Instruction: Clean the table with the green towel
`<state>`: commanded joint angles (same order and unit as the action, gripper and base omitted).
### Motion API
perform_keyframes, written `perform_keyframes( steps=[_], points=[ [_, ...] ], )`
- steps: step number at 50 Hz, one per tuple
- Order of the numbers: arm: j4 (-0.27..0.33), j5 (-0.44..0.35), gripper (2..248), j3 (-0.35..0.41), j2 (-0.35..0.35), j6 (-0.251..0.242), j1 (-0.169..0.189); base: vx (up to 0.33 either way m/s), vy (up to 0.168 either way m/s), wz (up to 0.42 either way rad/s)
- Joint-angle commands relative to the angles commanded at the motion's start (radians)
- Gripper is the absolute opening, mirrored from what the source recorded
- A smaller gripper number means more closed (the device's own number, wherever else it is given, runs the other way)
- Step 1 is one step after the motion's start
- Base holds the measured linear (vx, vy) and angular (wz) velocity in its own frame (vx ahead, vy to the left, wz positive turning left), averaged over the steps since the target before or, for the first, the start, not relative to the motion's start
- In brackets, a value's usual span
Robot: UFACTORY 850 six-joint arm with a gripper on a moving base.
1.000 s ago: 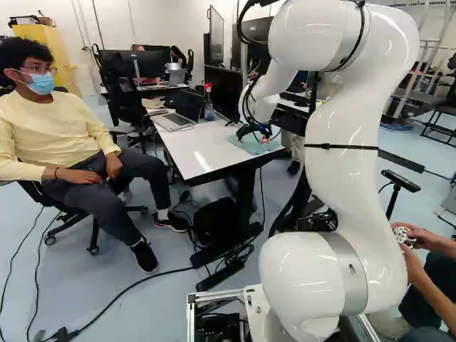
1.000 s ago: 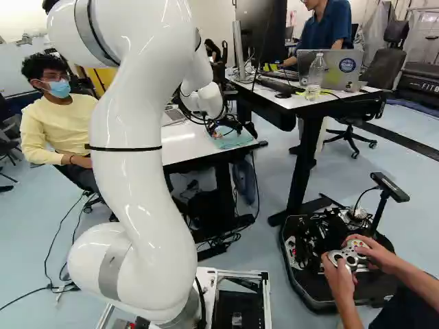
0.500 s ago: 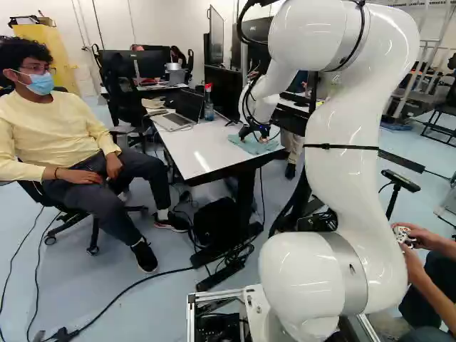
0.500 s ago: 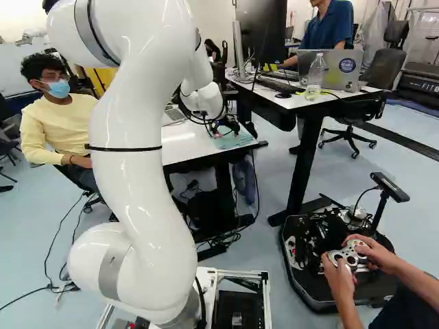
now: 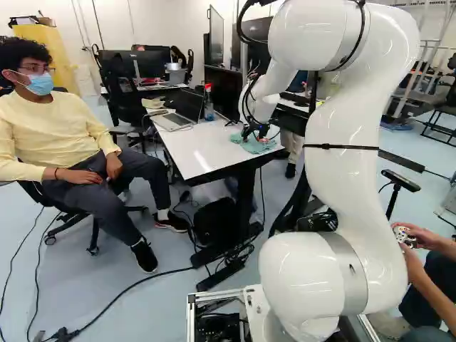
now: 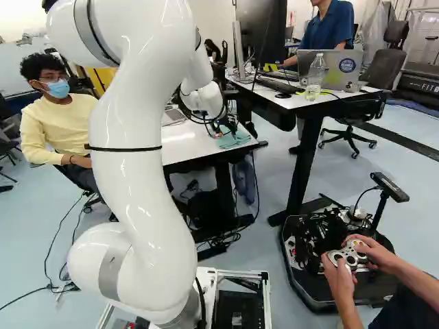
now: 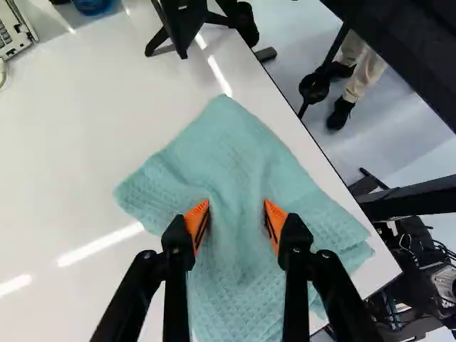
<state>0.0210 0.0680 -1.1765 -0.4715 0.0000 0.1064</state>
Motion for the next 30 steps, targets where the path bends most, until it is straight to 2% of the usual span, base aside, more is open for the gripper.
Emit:
perform_keyframes(
  steps=[1, 2, 6, 7, 11, 12, 16, 17, 22, 23, 30],
  points=[
    [-0.001, -0.001, 124, 0.000, 0.000, 0.000, 0.000, 0.000, 0.000, 0.000],
    [-0.003, -0.001, 114, 0.000, 0.000, 0.000, 0.000, 0.000, 0.000, 0.000],
    [-0.009, -0.004, 114, 0.000, 0.000, 0.000, 0.000, 0.000, 0.000, 0.000],
    [-0.010, -0.005, 104, 0.000, 0.000, 0.000, 0.000, 0.000, 0.000, 0.000],
    [-0.017, -0.008, 104, 0.000, 0.000, 0.000, 0.000, 0.000, 0.000, 0.000],
    [-0.018, -0.009, 91, 0.000, 0.000, 0.000, 0.000, 0.000, 0.000, 0.000],
    [-0.026, -0.014, 91, 0.000, 0.000, 0.000, 0.000, 0.000, 0.000, 0.000],
    [-0.028, -0.016, 78, 0.000, 0.000, 0.000, 0.000, 0.000, 0.000, 0.000],
    [-0.038, -0.023, 78, 0.000, 0.000, 0.000, 0.000, 0.000, 0.000, 0.000],
    [-0.040, -0.025, 68, 0.000, 0.000, 0.000, 0.000, 0.000, 0.000, 0.000],
    [-0.054, -0.036, 62, 0.000, 0.000, 0.000, 0.000, 0.000, 0.000, 0.000]
  ],
)
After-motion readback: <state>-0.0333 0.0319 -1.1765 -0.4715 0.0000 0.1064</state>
